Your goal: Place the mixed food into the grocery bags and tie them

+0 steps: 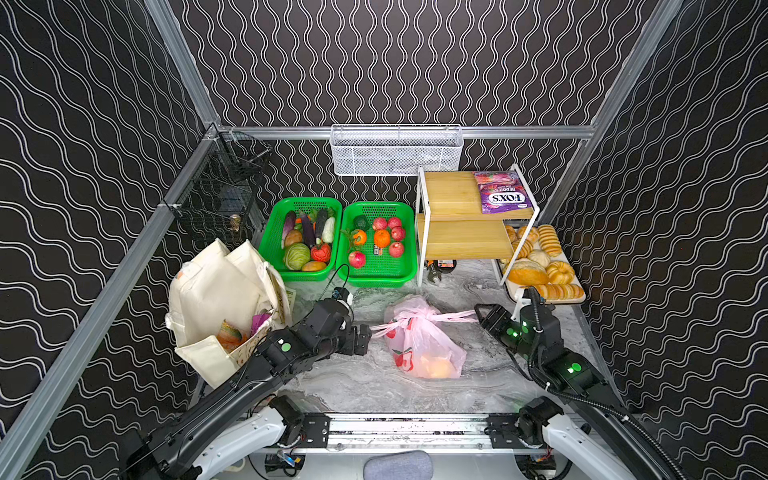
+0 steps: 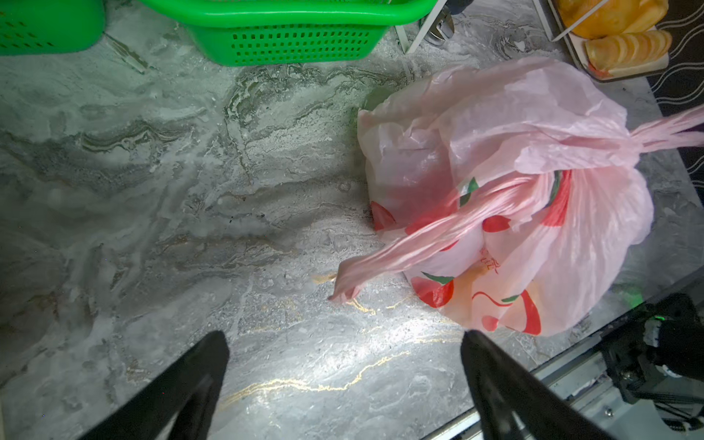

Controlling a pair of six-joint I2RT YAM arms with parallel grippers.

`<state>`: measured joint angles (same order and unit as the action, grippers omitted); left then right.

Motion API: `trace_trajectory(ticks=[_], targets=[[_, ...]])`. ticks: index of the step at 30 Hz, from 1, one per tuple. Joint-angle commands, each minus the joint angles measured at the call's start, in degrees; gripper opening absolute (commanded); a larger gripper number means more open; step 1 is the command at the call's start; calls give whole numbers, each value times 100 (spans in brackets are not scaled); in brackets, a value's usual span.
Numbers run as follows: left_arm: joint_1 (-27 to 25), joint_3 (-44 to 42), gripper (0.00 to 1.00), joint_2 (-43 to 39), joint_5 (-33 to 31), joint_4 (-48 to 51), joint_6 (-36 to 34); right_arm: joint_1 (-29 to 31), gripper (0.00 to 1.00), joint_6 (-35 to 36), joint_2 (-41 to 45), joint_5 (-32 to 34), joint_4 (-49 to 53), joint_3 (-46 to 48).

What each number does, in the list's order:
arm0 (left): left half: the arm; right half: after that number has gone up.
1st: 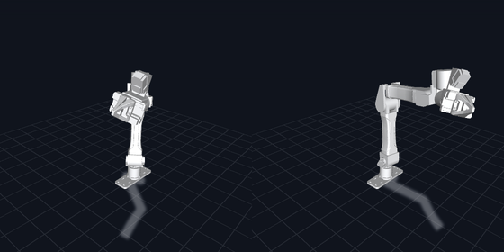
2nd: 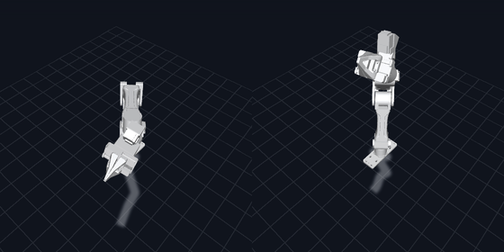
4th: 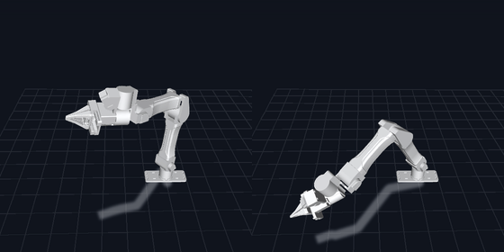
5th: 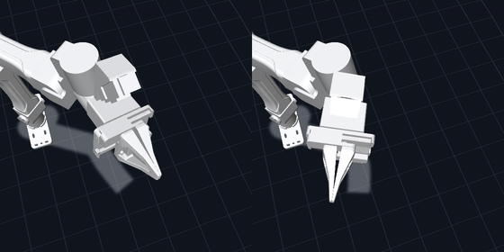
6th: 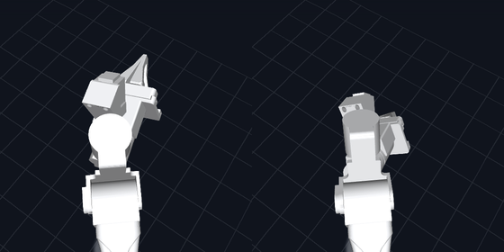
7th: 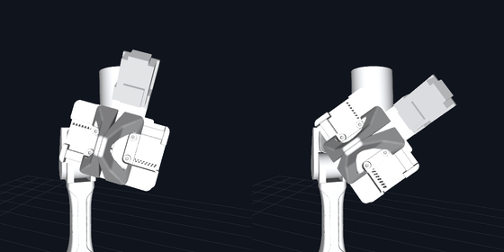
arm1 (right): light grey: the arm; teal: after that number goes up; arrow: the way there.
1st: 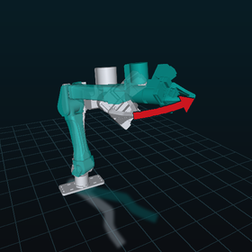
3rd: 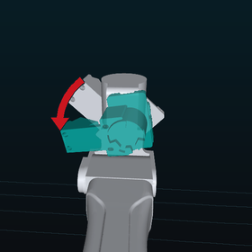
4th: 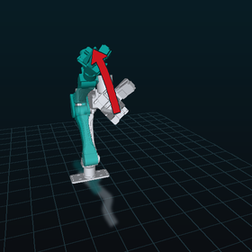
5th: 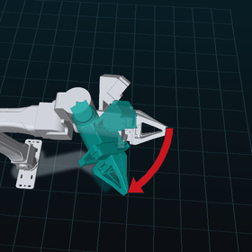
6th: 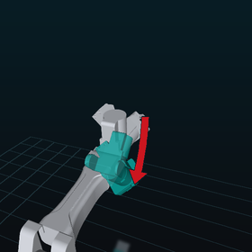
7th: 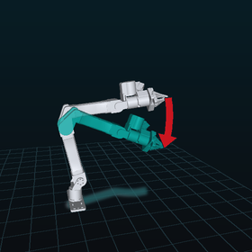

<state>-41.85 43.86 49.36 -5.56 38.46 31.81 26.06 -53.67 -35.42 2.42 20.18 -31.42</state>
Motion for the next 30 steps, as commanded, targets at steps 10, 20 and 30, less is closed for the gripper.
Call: trace_trajectory(ticks=[10,20,30], targets=[[135,-238,99,711,836,-903,2420,-29,77,-1194,-1105,-704,-756,-20],[208,-820,99,761,1134,-1660,3341,-29,49,-1810,-1084,-819,-1885,656],[255,-1423,97,803,1295,-3231,4225,-31,37,-1848,-871,-848,-2174,906]])
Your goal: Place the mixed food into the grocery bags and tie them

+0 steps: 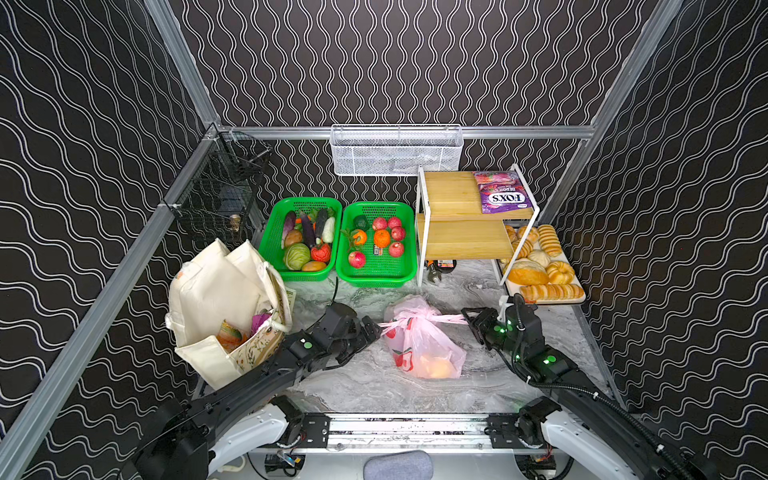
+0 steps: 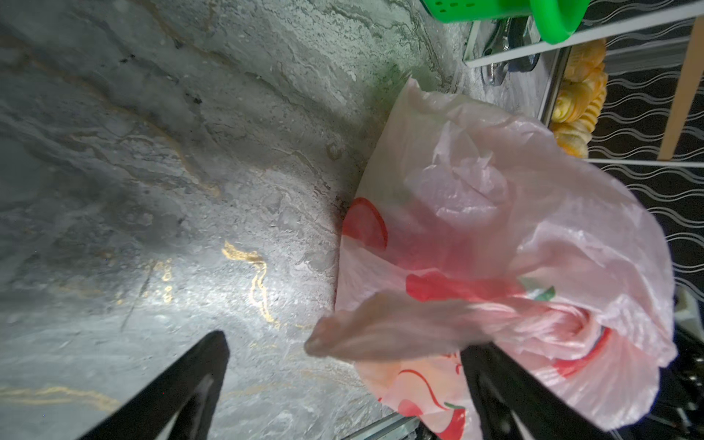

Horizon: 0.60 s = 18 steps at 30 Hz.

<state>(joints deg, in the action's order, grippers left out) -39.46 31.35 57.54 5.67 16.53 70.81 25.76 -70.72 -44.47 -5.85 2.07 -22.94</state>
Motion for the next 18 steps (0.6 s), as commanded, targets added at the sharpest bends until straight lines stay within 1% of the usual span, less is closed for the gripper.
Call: trace_trajectory(ticks=[1,4,7,11,13,16,18], targets=[[23,-268,96,-14,198,-1342,373,-5,37,-153,27,-30,-365,61],[78,-504,97,-109,167,-2000,526,-1,38,-135,59,-48,-330,44],[87,-729,99,-356,-24,-2495,714,-3,39,-92,100,-23,-287,29],[88,-650,99,-593,-302,-2149,828,0,39,-89,123,20,-259,43],[81,-694,99,-596,-369,-2035,1087,-1,39,-113,112,21,-292,44],[88,-862,99,-396,-307,-2251,1632,-1,39,-128,57,-21,-358,23],[85,-805,98,-216,-196,-2158,1728,-3,40,-94,9,-59,-357,-20]])
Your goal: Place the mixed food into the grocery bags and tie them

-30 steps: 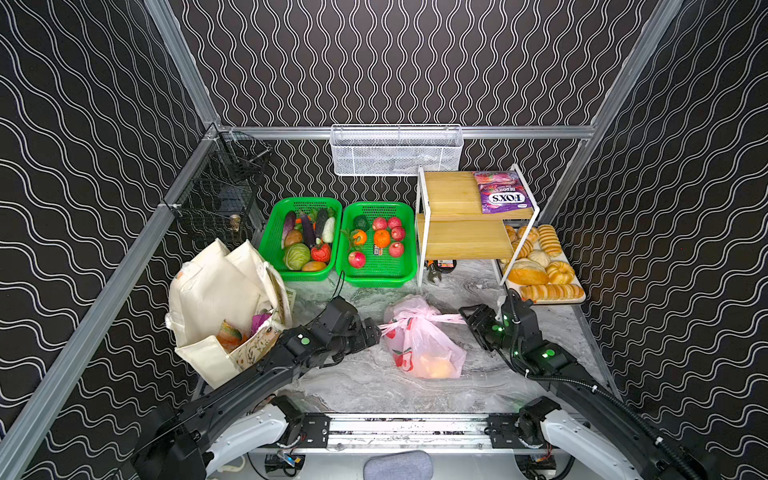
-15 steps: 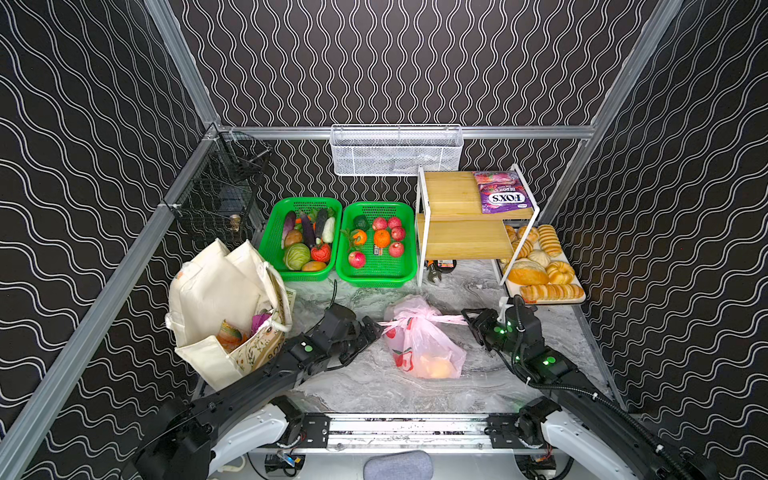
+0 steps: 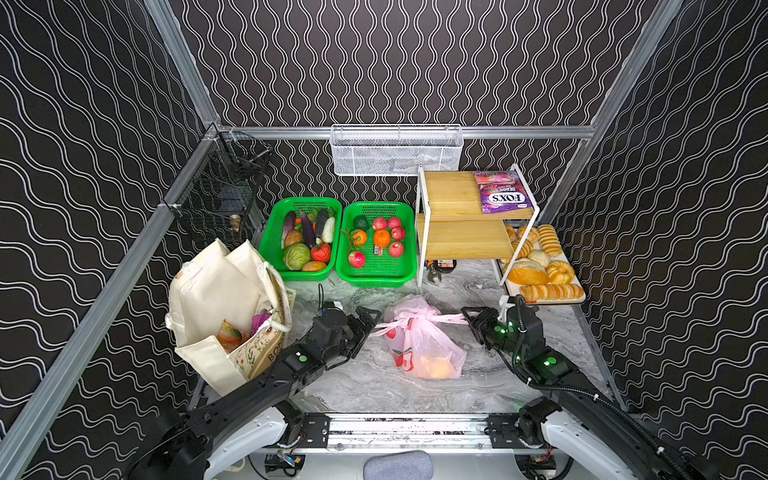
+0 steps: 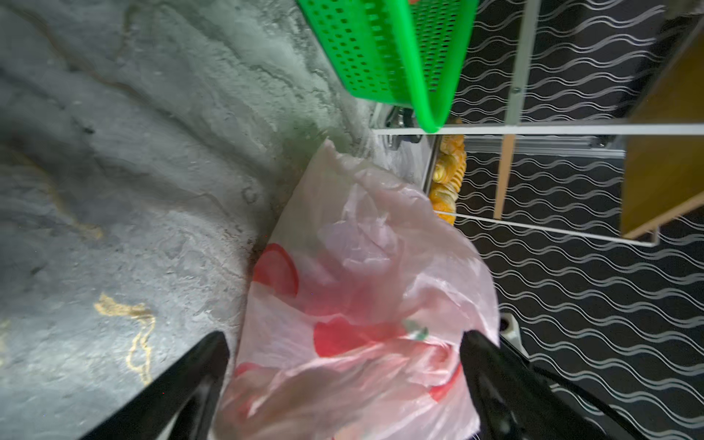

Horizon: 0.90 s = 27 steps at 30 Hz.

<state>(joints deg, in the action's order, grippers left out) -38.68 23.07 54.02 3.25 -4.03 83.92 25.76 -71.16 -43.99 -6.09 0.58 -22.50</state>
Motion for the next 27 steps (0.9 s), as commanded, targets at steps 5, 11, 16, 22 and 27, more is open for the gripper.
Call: trace_trajectory(ticks=[5,11,16,22,27], targets=[[9,190,75,480,112,-139,293,0,38,12,-87,-76,-204,-108],[7,271,21,449,-100,201,-26,-1,12,115,-8,49,-193,-63],[5,637,0,-57,-835,1698,-659,0,0,471,270,729,361,-288],[7,1355,0,-147,-1733,3253,-1679,-12,0,1027,412,1434,1151,-777],[25,1416,0,-17,-2212,4000,-2007,-36,0,1202,251,1992,1357,-606]])
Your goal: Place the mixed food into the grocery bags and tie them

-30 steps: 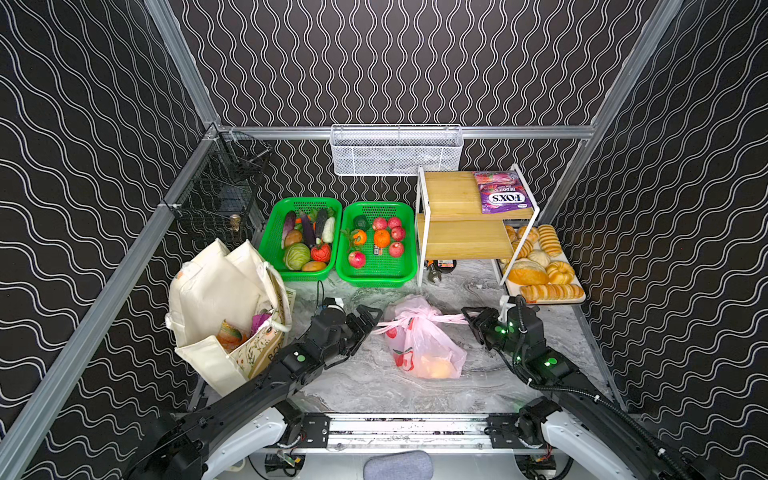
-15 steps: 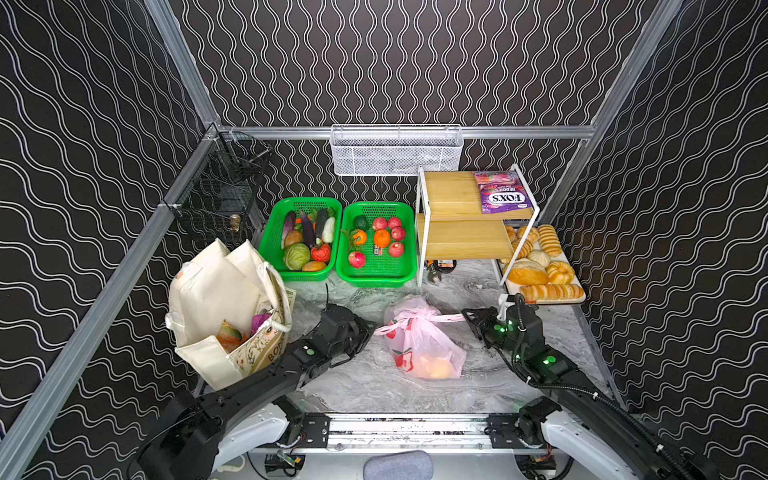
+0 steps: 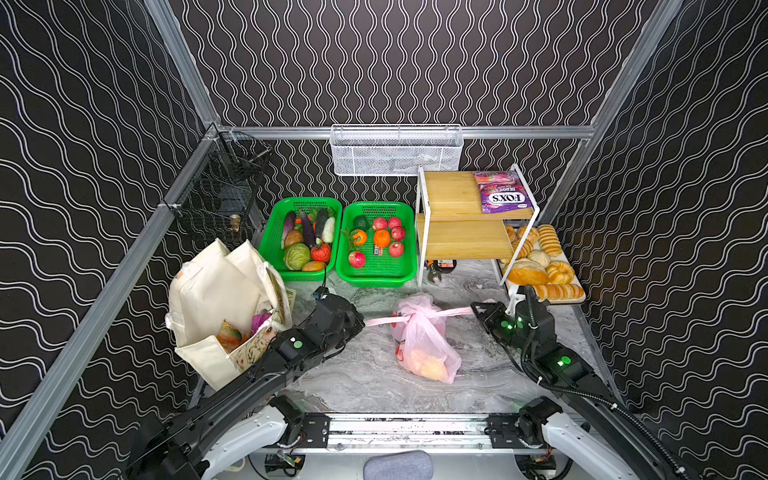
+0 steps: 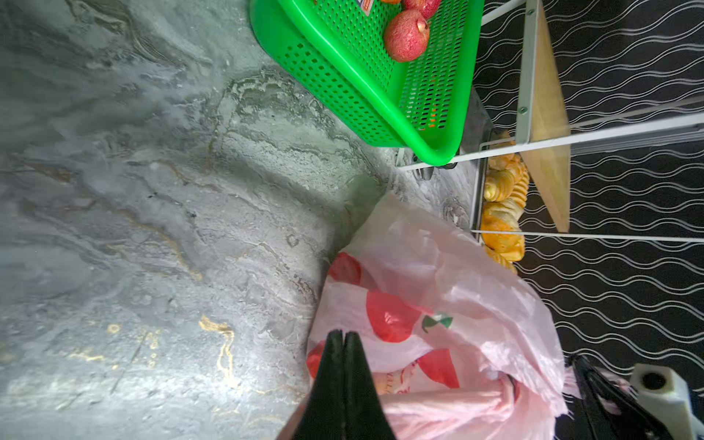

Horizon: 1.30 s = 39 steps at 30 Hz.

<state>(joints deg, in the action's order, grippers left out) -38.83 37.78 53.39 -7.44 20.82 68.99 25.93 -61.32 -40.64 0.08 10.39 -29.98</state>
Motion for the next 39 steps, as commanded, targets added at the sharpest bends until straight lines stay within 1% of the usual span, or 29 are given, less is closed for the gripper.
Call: trace_trajectory(ticks=[1,3,5,7,9,12,14,17,21,23,26,27,28,29,30,31,32,33,35,39], targets=[[45,-125,0,90,-1207,1583,-543,-54,0,168,-140,1361,369,279],[97,-253,0,206,-1294,1841,-518,-322,0,132,-170,1263,281,518],[168,-323,0,256,-1361,2069,-501,-612,0,348,-26,1307,322,454],[194,-329,0,190,-1447,2213,-584,-922,0,814,40,1252,350,127],[234,-244,0,61,-1670,2389,-712,-1204,0,1286,-108,1069,554,-435],[244,-36,0,-44,-1996,2552,-957,-1271,0,1628,-432,968,973,-1062],[250,97,0,10,-2127,2674,-1019,-1264,0,1565,-523,912,1029,-1040],[250,75,0,129,-2139,2792,-986,-1272,0,1157,-463,766,818,-371],[246,-174,0,108,-2048,2719,-920,-1275,0,611,-259,477,499,498],[253,-220,0,95,-1920,2614,-1005,-1275,0,588,-199,251,487,547],[244,-62,0,102,-1822,2596,-1170,-1275,0,750,-78,-9,518,372],[249,27,0,102,-1872,2661,-1151,-1275,14,802,-46,-93,497,306],[249,109,0,115,-1929,2709,-1160,-1271,31,866,-49,-193,501,233],[245,244,13,134,-1992,2767,-1210,-1275,45,874,-75,-235,640,91],[245,408,36,169,-2060,2850,-1269,-1275,56,821,-108,-266,848,-60],[246,576,52,204,-2076,2923,-1363,-1275,61,829,-135,-297,994,-171],[249,777,64,244,-2096,2981,-1532,-1275,64,864,-151,-329,1144,-285],[249,992,68,283,-2073,3034,-1680,-1273,66,868,-140,-314,1296,-391],[245,1301,72,332,-2010,3048,-1890,-1275,68,838,-35,-223,1525,-503],[248,1720,77,396,-1609,2855,-2321,-1275,70,743,420,-52,1596,-475]])
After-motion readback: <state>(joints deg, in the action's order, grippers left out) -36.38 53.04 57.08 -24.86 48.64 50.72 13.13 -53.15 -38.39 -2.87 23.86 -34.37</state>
